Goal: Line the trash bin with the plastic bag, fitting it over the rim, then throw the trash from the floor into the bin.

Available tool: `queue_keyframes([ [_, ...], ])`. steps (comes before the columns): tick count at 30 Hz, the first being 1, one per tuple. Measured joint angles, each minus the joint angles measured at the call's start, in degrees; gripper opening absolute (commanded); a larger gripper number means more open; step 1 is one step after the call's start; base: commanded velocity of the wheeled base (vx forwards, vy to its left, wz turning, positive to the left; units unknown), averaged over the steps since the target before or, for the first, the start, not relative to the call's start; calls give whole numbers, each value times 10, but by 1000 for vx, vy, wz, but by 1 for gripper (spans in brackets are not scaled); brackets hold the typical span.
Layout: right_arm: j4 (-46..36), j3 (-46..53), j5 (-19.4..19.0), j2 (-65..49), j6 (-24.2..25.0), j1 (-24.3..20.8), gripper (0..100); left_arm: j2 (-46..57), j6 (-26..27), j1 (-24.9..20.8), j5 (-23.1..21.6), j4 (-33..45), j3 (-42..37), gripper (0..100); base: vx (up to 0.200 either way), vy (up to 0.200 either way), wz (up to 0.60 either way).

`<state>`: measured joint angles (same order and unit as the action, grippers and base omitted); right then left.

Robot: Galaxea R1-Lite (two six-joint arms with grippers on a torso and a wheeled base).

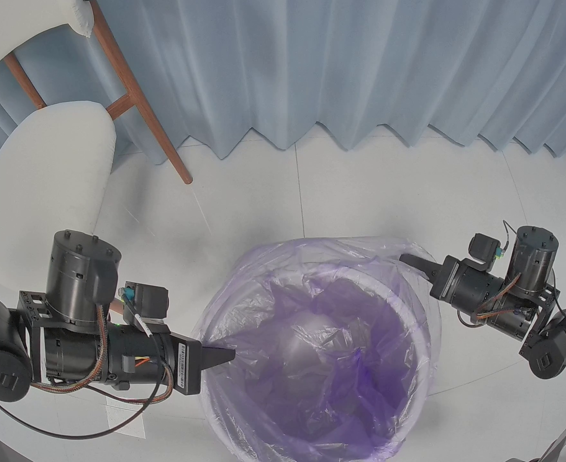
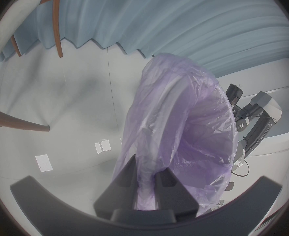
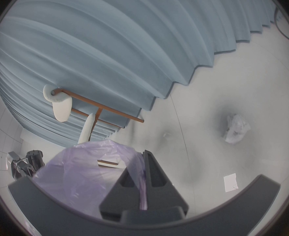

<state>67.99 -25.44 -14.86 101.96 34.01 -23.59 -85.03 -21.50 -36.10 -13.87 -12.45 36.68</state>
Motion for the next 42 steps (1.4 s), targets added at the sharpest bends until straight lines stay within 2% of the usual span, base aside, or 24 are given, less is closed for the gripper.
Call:
queue_keyframes([
  [4,1,30,-1,-17,0,2,0,0,3,4,7,-12,0,0,0,0,0],
  [11,0,70,-1,-52,0,3,0,-7,2,9,52,-16,2,0,0,0,0],
  [12,0,78,-1,-55,0,3,100,-8,2,9,53,-16,3,0,0,0,0],
  [17,16,107,0,-66,11,3,100,-12,-1,9,52,-16,5,0,0,0,0],
  [26,37,136,-10,-131,87,17,100,-12,-13,28,52,-15,2,0,0,0,0],
  [30,34,178,-17,-163,94,19,100,-13,-58,37,52,-15,9,0,0,0,0],
  [37,34,220,-16,-190,90,21,100,-22,-179,42,60,-16,51,0,0,0,0],
  [42,33,215,-16,-198,79,12,100,-36,-191,44,86,-16,69,0,0,0,0],
])
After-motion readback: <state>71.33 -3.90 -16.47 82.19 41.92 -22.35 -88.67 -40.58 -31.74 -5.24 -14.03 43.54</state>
